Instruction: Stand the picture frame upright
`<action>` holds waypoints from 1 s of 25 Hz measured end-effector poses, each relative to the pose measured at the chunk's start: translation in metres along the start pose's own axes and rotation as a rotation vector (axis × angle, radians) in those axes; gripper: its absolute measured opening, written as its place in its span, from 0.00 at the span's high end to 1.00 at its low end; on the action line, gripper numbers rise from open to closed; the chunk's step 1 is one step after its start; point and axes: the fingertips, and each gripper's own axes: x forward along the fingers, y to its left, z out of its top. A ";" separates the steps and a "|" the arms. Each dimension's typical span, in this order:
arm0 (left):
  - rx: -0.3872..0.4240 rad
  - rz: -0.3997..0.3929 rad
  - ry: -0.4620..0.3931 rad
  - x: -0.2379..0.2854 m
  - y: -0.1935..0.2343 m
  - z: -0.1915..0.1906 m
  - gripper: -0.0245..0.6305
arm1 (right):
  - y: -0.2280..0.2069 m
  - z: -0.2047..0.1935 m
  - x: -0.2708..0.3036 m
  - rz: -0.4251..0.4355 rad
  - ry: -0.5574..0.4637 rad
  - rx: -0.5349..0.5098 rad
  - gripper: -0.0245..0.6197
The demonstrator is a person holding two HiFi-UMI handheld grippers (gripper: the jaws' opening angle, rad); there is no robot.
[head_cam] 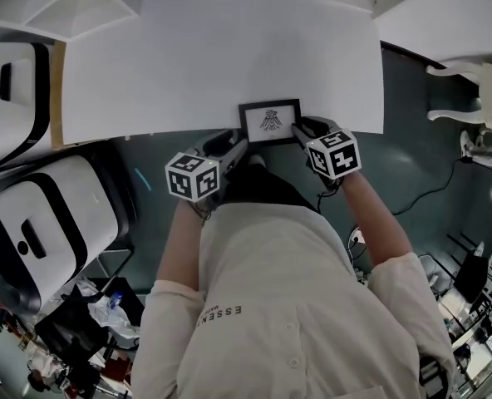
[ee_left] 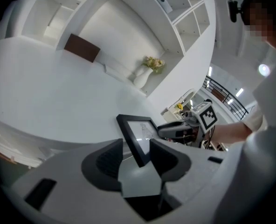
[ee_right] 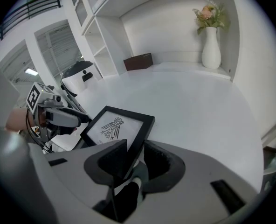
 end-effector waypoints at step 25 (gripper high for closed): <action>-0.526 -0.307 -0.014 0.044 -0.005 -0.008 0.84 | -0.004 0.000 0.000 0.036 0.009 0.042 0.78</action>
